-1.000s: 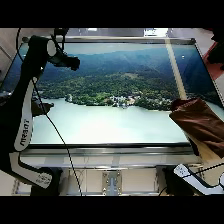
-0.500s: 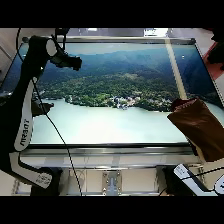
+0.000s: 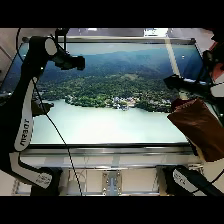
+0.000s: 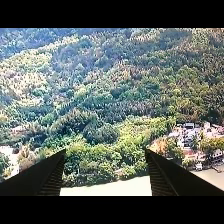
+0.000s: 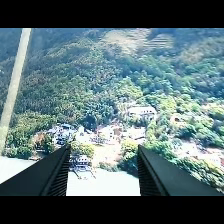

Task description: Fold the shirts.

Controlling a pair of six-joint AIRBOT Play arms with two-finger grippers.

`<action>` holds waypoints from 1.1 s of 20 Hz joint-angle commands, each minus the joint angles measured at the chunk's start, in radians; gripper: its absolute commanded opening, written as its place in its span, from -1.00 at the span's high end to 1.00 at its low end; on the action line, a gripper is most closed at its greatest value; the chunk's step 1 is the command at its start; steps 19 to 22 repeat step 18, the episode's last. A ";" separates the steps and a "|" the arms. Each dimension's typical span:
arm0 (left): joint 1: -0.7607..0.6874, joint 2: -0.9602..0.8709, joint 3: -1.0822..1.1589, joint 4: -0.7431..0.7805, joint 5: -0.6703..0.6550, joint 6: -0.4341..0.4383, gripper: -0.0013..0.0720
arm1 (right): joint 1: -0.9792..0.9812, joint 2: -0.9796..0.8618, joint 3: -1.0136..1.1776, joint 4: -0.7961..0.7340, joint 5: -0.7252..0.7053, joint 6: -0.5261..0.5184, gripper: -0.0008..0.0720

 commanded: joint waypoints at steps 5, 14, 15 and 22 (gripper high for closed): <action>0.000 0.000 0.000 -0.020 -0.050 -0.010 -0.60 | 0.245 -0.067 -0.055 -0.072 -0.138 0.010 -0.32; 0.000 0.000 0.000 -0.020 -0.050 -0.010 -0.60 | 0.243 -0.068 -0.055 0.010 -0.009 0.177 -0.33; 0.000 0.000 0.000 -0.020 -0.050 -0.010 -0.60 | 0.243 -0.068 -0.055 0.010 -0.009 0.177 -0.32; 0.000 0.000 0.000 -0.020 -0.050 -0.010 -0.60 | 0.243 -0.068 -0.055 0.010 -0.009 0.177 -0.32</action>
